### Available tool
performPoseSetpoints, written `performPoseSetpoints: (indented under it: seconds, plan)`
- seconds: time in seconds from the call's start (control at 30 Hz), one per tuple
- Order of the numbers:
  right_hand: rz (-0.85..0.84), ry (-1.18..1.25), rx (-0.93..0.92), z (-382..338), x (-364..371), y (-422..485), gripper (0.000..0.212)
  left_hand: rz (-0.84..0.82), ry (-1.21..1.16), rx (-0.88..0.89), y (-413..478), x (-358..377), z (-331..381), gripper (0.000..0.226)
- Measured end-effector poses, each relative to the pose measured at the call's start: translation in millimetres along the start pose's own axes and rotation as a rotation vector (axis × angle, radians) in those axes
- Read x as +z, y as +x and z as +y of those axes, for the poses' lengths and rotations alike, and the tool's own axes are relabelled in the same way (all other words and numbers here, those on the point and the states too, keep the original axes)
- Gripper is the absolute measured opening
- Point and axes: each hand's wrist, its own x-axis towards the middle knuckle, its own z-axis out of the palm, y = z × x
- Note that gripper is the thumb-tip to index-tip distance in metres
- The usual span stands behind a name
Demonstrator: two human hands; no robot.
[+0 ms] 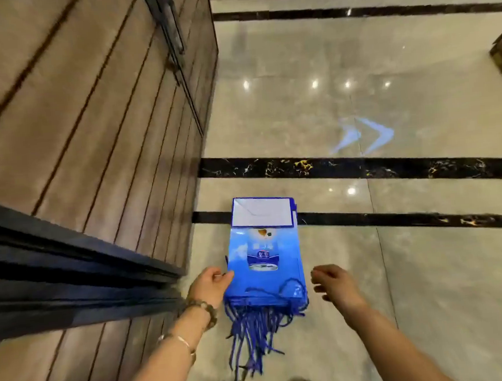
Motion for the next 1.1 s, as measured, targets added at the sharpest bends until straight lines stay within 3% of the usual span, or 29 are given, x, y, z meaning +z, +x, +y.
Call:
performPoseSetpoints:
  seconds: [0.13, 0.3, 0.4, 0.43, 0.6, 0.7, 0.83, 0.9, 1.0, 1.1]
  plan:
    - [0.027, 0.018, 0.012, 46.8, 19.2, 109.5, 0.006, 0.090, -0.125, -0.033, 101.8, 57.3, -26.0, 0.038]
    - [0.036, -0.082, 0.038, 105.7, 34.0, 232.3, 0.056, 0.102, -0.279, 0.018, 212.5, 107.9, -73.1, 0.066]
    - [-0.135, -0.198, 0.108, 116.6, 38.1, 268.5, 0.085, 0.082, -0.359, -0.005, 255.0, 119.4, -93.4, 0.027]
    - [-0.176, -0.226, 0.117, 119.2, 40.5, 276.5, 0.086, 0.032, -0.360, -0.027, 263.6, 123.4, -100.3, 0.025]
    - [-0.296, -0.122, 0.120, 126.0, 52.7, 294.0, 0.062, -0.160, -0.342, -0.097, 283.0, 128.0, -117.3, 0.070]
    - [-0.269, -0.113, 0.112, 127.3, 56.8, 300.0, 0.055, -0.206, -0.411, -0.133, 281.0, 126.4, -109.8, 0.060]
    - [-0.299, -0.065, 0.138, 125.5, 59.5, 298.0, 0.045, -0.316, -0.348, -0.190, 282.4, 124.3, -105.3, 0.106]
    - [-0.319, 0.020, 0.158, 125.8, 61.8, 293.2, 0.036, -0.384, -0.321, -0.223, 285.4, 123.6, -109.0, 0.119]
    - [-0.316, 0.079, 0.163, 127.2, 63.3, 287.4, 0.036, -0.438, -0.337, -0.223, 278.1, 129.0, -109.7, 0.103]
    - [-0.305, 0.108, 0.173, 130.2, 61.9, 282.8, 0.039, -0.337, -0.373, -0.195, 274.3, 138.4, -119.8, 0.081]
